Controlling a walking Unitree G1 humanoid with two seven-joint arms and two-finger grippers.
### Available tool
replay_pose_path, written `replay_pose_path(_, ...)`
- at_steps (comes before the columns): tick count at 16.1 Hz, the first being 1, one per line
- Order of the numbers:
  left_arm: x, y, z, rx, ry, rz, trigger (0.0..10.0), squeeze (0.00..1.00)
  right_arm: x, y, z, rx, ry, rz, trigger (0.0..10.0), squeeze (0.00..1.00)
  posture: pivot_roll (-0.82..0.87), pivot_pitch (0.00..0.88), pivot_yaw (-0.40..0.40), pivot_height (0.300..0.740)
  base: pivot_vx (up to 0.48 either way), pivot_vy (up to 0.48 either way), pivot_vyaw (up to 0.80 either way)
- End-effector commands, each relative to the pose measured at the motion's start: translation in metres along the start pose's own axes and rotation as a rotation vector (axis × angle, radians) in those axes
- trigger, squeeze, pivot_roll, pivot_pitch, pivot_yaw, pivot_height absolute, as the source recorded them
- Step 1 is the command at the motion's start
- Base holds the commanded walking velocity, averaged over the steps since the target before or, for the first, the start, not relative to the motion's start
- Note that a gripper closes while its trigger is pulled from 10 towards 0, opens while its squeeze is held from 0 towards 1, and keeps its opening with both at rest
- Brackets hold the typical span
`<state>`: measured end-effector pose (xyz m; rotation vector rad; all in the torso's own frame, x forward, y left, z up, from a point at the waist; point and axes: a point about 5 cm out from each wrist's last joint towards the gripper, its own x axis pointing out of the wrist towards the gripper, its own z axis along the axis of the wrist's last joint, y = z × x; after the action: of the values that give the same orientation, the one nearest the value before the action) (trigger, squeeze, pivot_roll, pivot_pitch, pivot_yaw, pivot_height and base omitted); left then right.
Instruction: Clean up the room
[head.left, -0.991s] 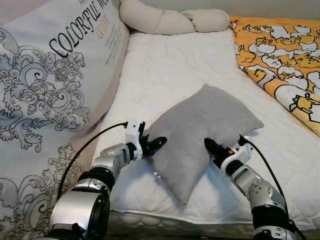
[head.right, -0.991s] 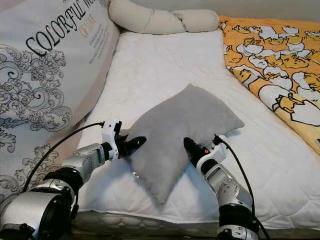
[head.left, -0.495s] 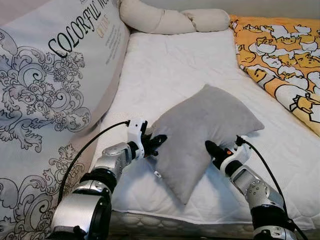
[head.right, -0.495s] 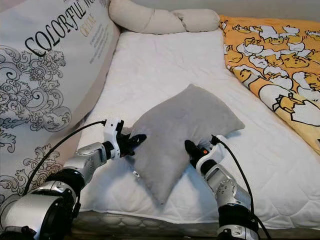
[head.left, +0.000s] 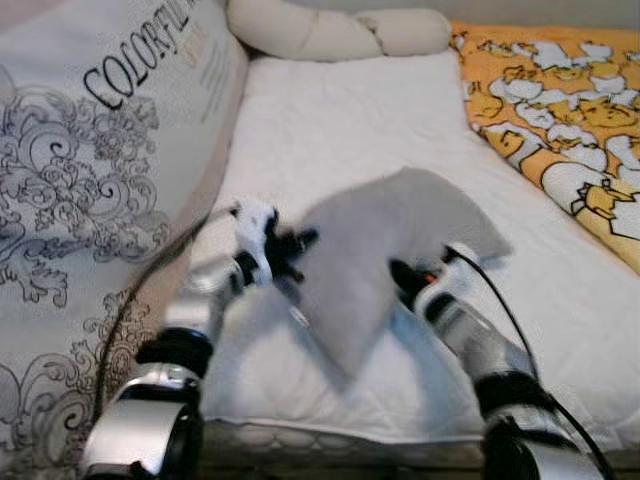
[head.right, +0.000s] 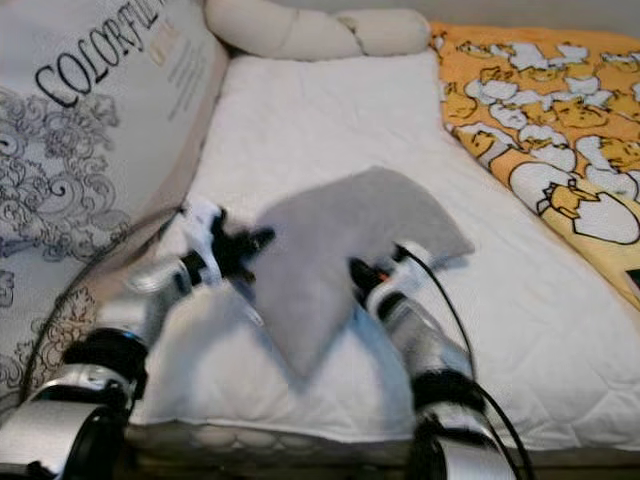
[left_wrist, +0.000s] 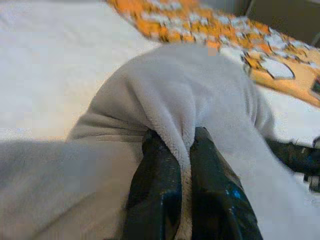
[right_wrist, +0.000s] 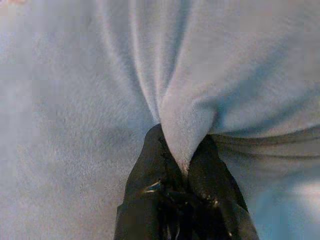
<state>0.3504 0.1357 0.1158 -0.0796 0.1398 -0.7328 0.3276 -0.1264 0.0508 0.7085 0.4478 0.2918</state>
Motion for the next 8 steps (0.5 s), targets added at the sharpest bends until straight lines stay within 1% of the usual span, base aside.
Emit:
replay_pose_path(1,-0.004,0.002,0.022,0.050,-0.065,-0.004,0.0,0.00,0.013,0.022,-0.005,-0.041,0.035,0.070,0.0,0.00,0.03,0.000,0.021,0.740,0.000,0.000,0.00)
replay_pose_path(2,-0.012,0.003,0.037,0.103,-0.097,0.003,0.0,0.00,0.024,0.039,-0.009,-0.075,0.056,0.100,0.0,0.00,0.07,0.000,0.007,0.740,0.000,0.000,0.00)
replay_pose_path(4,-0.028,0.003,0.058,0.188,-0.127,0.022,0.0,0.00,0.037,0.065,-0.011,-0.116,0.071,0.141,0.0,0.00,0.11,0.000,-0.006,0.740,0.000,0.000,0.00)
replay_pose_path(5,-0.033,0.004,0.062,0.213,-0.130,0.037,0.0,0.00,0.040,0.072,-0.012,-0.124,0.072,0.155,0.0,0.00,0.12,0.000,-0.011,0.740,0.000,0.000,0.00)
replay_pose_path(6,-0.047,0.006,0.070,0.271,-0.134,0.086,0.0,0.00,0.046,0.087,-0.012,-0.152,0.075,0.182,0.0,0.00,0.14,0.000,-0.019,0.740,0.000,0.000,0.00)
replay_pose_path(7,-0.065,0.010,0.075,0.329,-0.117,0.166,0.0,0.00,0.051,0.102,-0.011,-0.164,0.074,0.208,0.0,0.00,0.17,0.000,-0.030,0.740,0.000,0.000,0.00)
replay_pose_path(8,-0.073,0.012,0.075,0.353,-0.102,0.210,0.0,0.00,0.052,0.106,-0.011,-0.174,0.074,0.213,0.0,0.00,0.19,0.000,-0.037,0.740,0.000,0.000,0.00)
